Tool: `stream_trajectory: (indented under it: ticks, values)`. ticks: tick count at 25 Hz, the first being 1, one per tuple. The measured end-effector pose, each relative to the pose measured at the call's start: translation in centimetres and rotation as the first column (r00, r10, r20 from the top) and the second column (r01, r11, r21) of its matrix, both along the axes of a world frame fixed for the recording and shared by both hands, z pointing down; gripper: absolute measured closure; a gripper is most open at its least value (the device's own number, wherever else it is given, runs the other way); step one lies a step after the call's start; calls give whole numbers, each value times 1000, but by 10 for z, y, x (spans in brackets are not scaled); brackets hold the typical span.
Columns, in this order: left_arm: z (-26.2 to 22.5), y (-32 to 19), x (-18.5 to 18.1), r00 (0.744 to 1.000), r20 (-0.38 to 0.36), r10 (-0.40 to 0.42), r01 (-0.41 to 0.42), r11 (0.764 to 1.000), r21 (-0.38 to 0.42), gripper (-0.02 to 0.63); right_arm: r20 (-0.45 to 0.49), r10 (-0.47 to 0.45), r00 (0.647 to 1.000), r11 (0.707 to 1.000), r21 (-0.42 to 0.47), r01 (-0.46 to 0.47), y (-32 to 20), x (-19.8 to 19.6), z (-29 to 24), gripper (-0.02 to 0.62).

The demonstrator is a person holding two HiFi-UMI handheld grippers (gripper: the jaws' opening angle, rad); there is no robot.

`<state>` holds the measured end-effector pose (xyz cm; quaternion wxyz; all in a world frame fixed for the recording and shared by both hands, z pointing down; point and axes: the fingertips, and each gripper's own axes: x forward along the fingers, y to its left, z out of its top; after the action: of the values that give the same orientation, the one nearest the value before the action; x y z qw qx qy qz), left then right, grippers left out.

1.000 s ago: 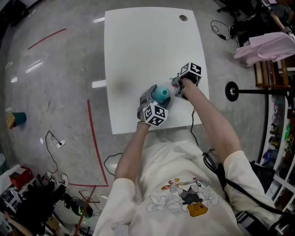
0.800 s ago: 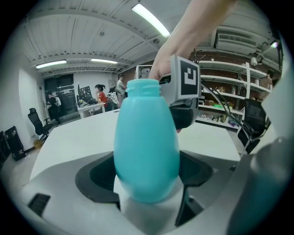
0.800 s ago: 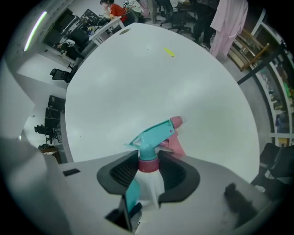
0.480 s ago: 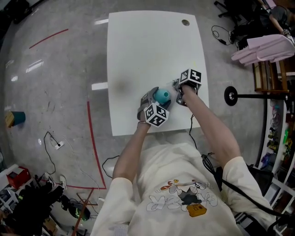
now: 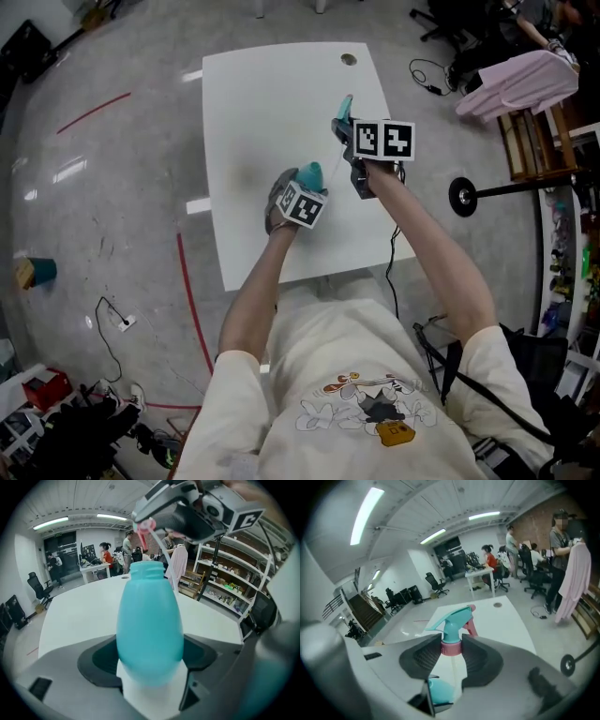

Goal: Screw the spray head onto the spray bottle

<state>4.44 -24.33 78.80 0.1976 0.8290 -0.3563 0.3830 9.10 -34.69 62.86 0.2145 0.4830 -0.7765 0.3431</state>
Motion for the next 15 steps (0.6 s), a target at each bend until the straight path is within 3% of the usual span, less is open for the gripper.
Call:
stream_trajectory:
  ticks: [4, 9, 12, 15]
  values:
    - [-13, 3, 5, 999, -29, 40, -41, 999, -17, 221, 26, -87, 996, 982, 172, 81, -2, -13, -70, 460]
    - [-54, 23, 26, 982, -128, 137, -139, 990, -8, 221, 126, -216, 968, 945, 277, 174, 28, -27, -142, 460]
    - [-96, 38, 36, 959, -165, 232, -233, 972, 16, 221, 137, -315, 939, 907, 335, 255, 55, -37, -181, 460]
    - [-133, 44, 37, 935, -144, 325, -322, 946, 46, 221, 123, -400, 908, 865, 378, 330, 75, -50, -209, 460]
